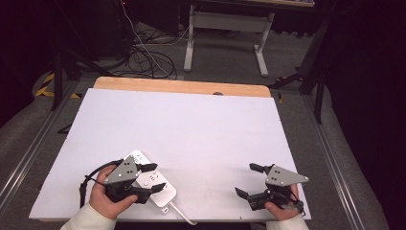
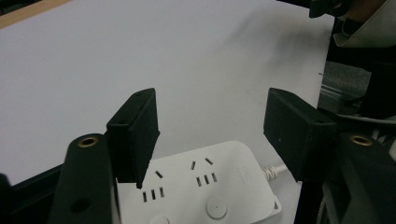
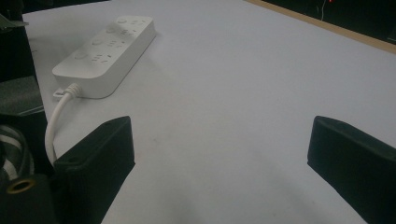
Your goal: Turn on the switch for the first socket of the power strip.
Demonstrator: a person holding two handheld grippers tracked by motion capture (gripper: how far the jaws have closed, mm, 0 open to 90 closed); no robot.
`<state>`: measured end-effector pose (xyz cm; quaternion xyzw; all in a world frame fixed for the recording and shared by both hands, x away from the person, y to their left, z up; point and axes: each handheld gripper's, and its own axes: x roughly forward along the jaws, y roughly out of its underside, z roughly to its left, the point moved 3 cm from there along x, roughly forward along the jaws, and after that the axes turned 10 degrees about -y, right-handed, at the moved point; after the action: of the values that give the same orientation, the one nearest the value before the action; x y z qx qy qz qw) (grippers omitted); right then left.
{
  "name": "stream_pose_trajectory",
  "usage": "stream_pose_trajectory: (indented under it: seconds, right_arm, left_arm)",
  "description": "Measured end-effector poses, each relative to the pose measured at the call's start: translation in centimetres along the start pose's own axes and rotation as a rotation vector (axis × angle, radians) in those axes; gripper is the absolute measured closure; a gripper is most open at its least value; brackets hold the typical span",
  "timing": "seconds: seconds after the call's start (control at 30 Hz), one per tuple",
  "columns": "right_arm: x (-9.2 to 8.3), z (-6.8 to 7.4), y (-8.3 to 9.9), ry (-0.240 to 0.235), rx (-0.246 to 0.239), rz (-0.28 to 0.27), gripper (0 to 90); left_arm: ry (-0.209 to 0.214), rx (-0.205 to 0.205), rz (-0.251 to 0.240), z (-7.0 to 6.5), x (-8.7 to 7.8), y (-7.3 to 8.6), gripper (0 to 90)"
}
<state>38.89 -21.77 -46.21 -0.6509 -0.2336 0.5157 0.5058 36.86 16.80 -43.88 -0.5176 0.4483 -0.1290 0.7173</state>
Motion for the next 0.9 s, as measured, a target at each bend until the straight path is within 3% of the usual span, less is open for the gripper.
stream_pose_trajectory:
  seconds: [0.2,0.3,0.47,0.57,0.77,0.9]
  right_arm:
    - [0.04,0.04,-0.01,-0.001,0.001,0.001,7.8]
    - [0.08,0.04,0.01,-0.003,0.002,0.0,7.8]
    - [0.09,0.0,0.04,-0.004,-0.001,0.001,7.8]
    - [0.09,0.0,0.04,-0.005,0.0,0.001,7.8]
    - [0.09,0.02,0.04,-0.005,0.001,0.003,7.8]
    - [0.11,0.03,0.04,-0.005,0.0,0.004,7.8]
  left_arm:
    - [0.065,-0.048,0.039,-0.04,0.05,-0.16,55.7]
    - [0.087,-0.047,0.071,-0.12,0.1,-0.17,67.3]
    - [0.087,-0.013,0.121,-0.16,0.25,-0.18,84.2]
    - [0.083,0.004,0.148,-0.25,0.38,-0.09,89.4]
    - [0.065,0.036,0.228,-0.31,0.65,0.07,90.0]
    - [0.066,0.035,0.263,-0.31,0.78,0.16,90.0]
